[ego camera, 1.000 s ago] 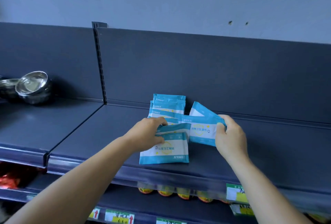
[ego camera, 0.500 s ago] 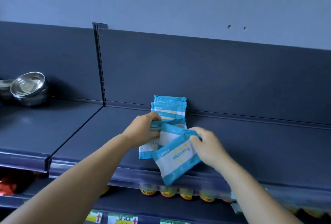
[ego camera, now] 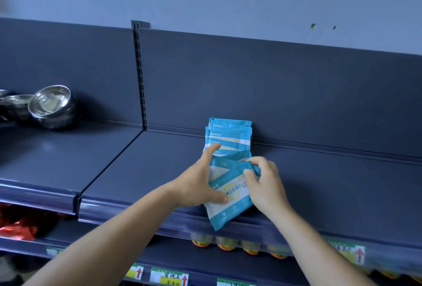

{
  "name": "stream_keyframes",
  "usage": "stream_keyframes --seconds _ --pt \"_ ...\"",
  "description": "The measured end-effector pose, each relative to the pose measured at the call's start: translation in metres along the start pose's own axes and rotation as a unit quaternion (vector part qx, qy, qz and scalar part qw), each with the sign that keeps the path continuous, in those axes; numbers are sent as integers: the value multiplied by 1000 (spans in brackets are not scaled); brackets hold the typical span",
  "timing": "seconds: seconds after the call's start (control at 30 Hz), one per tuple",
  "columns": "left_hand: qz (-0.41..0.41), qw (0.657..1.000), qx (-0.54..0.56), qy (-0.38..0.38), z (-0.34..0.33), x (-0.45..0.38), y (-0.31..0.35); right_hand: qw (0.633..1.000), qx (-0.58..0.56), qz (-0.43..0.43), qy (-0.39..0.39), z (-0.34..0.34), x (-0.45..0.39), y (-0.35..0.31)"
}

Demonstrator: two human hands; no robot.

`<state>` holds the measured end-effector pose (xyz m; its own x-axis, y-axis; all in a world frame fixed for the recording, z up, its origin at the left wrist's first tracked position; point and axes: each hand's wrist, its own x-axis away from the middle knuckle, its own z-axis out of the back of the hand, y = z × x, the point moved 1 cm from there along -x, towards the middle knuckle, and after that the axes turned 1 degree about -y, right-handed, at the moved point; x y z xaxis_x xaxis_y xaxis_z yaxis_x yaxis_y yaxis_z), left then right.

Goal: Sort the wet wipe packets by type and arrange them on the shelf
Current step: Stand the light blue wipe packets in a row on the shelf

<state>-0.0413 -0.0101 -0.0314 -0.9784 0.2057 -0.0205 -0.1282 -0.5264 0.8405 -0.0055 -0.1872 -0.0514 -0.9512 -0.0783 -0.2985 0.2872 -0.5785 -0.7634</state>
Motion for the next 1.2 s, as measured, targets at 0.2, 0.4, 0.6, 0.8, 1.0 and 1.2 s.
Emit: stream_keyframes --seconds 0.2,0.4,0.6,0.8,1.0,1.2 --pt "-132 988 -56 57 3 2 16 958 -261 -21 -119 17 -2 6" --pt "-96 993 33 65 0 0 -4 971 -192 14 -140 22 5 9" --pt "-23 998 52 19 -6 0 -21 980 -96 -12 -175 16 9 8" --pt "22 994 -33 99 -2 -15 -17 986 -53 -78 -135 10 -5 6" --pt "89 994 -16 68 0 -24 -22 975 -11 -128 -180 0 -22 9" --pt "76 993 -49 81 0 -42 -22 978 3 -127 -164 -5 -38 7"
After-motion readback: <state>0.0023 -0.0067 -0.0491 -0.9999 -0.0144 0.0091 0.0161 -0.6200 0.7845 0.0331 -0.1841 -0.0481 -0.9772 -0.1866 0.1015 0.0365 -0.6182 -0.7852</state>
